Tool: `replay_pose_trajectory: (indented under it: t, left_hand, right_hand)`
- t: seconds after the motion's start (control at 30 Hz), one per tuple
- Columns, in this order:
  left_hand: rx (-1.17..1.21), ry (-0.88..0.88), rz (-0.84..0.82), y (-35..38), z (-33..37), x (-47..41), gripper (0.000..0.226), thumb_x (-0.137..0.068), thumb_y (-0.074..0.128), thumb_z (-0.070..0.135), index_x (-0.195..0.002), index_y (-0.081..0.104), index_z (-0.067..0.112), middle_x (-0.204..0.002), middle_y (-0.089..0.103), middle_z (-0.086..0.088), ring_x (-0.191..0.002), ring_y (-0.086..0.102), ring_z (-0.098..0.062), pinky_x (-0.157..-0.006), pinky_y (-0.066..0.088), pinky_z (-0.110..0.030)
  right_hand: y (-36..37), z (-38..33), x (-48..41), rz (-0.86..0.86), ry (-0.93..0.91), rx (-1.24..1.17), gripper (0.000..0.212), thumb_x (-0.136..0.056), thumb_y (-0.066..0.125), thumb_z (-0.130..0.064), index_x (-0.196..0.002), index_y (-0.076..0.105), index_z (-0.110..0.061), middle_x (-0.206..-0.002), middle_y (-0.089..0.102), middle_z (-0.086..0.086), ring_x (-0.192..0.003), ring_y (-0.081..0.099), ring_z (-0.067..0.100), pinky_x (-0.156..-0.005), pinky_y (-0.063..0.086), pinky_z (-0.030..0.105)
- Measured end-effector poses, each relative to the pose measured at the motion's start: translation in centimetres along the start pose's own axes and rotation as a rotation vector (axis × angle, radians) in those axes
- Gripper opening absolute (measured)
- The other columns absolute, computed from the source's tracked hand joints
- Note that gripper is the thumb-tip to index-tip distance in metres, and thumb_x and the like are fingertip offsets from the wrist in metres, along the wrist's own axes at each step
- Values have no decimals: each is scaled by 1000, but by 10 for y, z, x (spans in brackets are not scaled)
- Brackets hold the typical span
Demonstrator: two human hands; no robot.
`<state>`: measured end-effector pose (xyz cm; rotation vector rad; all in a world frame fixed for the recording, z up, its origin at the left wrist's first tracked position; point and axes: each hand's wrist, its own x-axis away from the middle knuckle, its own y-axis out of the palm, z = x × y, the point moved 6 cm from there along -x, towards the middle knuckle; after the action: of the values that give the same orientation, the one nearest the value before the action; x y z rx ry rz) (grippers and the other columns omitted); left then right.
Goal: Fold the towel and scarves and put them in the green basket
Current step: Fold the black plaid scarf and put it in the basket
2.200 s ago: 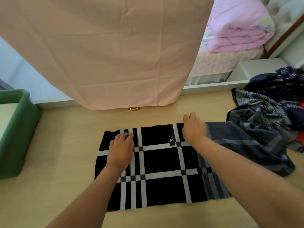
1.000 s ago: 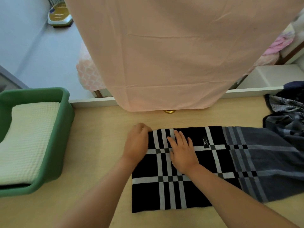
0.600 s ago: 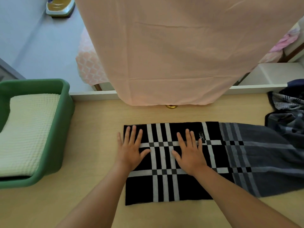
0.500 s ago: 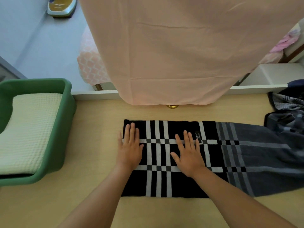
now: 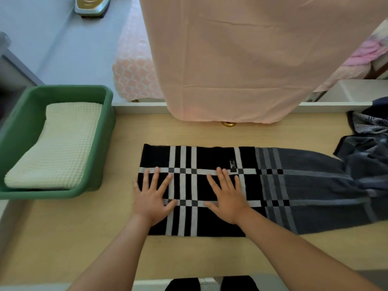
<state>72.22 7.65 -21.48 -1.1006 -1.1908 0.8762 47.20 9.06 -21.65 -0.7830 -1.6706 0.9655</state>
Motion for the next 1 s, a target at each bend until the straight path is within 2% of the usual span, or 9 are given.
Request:
replay_pose_trajectory:
  t: [0.1, 0.2, 0.27, 0.33, 0.43, 0.53, 0.63, 0.77, 1.0]
  left_hand:
    - [-19, -157, -17, -6, -23, 15, 82, -80, 29, 69, -154, 23, 34, -164, 9, -10, -151, -4, -33, -115, -8, -64]
    - [-6, -222, 45, -16, -26, 22, 72, -85, 28, 58, -142, 42, 18, -158, 26, -13, -149, 12, -32, -118, 1, -60]
    - [69, -122, 78, -20, -13, 21, 71, -86, 23, 54, -145, 39, 17, -157, 28, -10, -146, 19, -29, -117, 20, -53]
    - [93, -22, 19, -16, 3, 21, 70, -89, 19, 57, -152, 26, 27, -160, 21, -6, -147, 16, -28, -114, 28, -47]
    - [94, -173, -24, -21, 8, 16, 57, -93, 32, 53, -142, 37, 26, -153, 31, -8, -138, 29, -34, -100, 40, -47]
    - [35, -262, -31, -40, 21, 3, 44, -88, 36, 44, -120, 51, 17, -124, 50, -9, -111, 47, -28, -87, 43, -39]
    - [76, -174, -19, -58, 55, -21, 30, -92, 39, 37, -109, 50, 16, -114, 52, -6, -106, 48, -25, -87, 41, -36]
    - [259, 73, 18, -84, 140, -52, 33, -96, 46, 36, -121, 47, 16, -118, 52, -5, -109, 51, -26, -84, 46, -38]
    - [490, 372, -152, -100, 332, -79, 26, -97, 45, 29, -121, 53, 22, -112, 57, 1, -101, 56, -21, -86, 50, -41]
  right_hand:
    - [-2, -32, -2, -14, -110, -17, 84, -96, 37, -61, -156, -14, -33, -157, -37, 2, -143, -37, 19, -120, -8, 55]
    - [-9, -41, 2, 81, -16, -17, 76, -99, 39, -53, -158, -4, -31, -161, -28, 5, -148, -28, 24, -119, -2, 63]
    - [-10, -31, 7, 117, 162, -69, 74, -99, 39, -52, -158, 0, -28, -163, -20, 8, -150, -21, 28, -117, 1, 66]
    - [-5, -21, 12, 47, 265, -147, 78, -99, 39, -54, -158, -4, -28, -163, -22, 10, -149, -21, 31, -116, 4, 67]
    - [-4, -16, 16, -103, 204, -181, 82, -97, 41, -57, -157, -10, -32, -161, -28, 8, -148, -24, 29, -118, 1, 64]
    - [-24, -6, 20, -99, 157, -330, 75, -98, 46, -52, -158, 3, -34, -166, -12, 1, -152, -9, 25, -121, 12, 57]
    - [-46, 23, 32, 2, 188, -436, 64, -100, 49, -42, -156, 21, -29, -166, 7, 1, -151, 14, 26, -119, 24, 50]
    - [-71, 98, 65, 96, 259, -530, 53, -101, 51, -35, -151, 35, -25, -160, 20, 0, -145, 28, 25, -117, 30, 41]
    - [-86, 263, 148, 258, 486, -450, 40, -99, 52, -30, -138, 50, -24, -137, 47, -2, -125, 50, 22, -105, 44, 42]
